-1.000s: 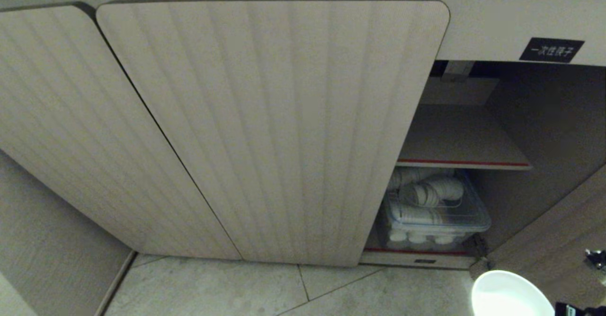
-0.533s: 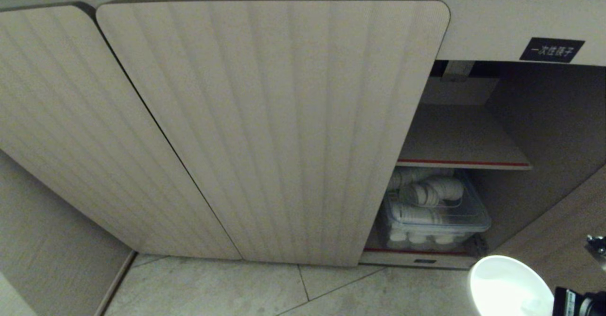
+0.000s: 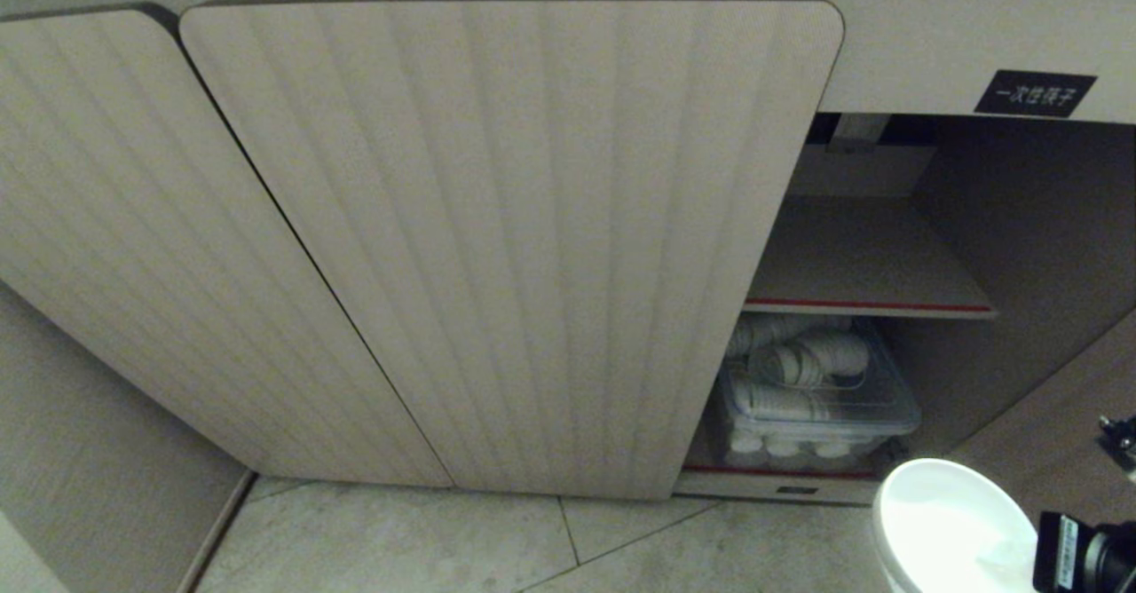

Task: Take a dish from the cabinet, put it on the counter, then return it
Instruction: Put it back into the cabinet

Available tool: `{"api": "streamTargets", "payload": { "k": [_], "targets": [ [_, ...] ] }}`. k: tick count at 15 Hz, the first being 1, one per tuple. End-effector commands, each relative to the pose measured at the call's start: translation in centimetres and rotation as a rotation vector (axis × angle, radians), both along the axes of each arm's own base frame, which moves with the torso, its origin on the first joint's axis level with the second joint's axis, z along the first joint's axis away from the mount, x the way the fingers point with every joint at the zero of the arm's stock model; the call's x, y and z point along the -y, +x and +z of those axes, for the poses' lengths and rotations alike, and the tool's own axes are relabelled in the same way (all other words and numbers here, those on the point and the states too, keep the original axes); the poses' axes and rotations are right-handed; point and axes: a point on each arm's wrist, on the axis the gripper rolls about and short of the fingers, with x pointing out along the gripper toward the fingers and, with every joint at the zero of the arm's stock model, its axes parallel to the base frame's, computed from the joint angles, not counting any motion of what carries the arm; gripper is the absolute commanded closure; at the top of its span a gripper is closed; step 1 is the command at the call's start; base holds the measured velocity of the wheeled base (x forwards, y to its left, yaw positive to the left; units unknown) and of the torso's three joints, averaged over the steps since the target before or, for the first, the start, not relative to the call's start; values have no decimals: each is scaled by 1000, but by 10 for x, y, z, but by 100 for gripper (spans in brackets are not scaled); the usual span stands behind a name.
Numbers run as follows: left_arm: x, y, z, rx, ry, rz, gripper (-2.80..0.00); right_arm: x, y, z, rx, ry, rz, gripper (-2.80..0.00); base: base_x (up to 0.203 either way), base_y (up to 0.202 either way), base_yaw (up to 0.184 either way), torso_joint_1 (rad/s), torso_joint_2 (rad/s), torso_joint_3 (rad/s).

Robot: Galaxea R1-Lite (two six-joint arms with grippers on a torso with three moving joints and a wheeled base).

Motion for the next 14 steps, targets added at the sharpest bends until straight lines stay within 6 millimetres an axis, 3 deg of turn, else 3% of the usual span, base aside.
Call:
{"api": "streamTargets", "payload": {
  "k": [1, 14],
  "targets": [
    [0, 0, 0, 1, -1, 0, 0, -1, 10, 6, -2, 5, -6, 0, 0, 0, 0, 0, 0, 0],
    [0, 0, 0, 0, -1, 1, 0, -4, 52, 30, -14, 88, -102, 0, 0, 0, 0, 0, 0, 0]
  ]
}}
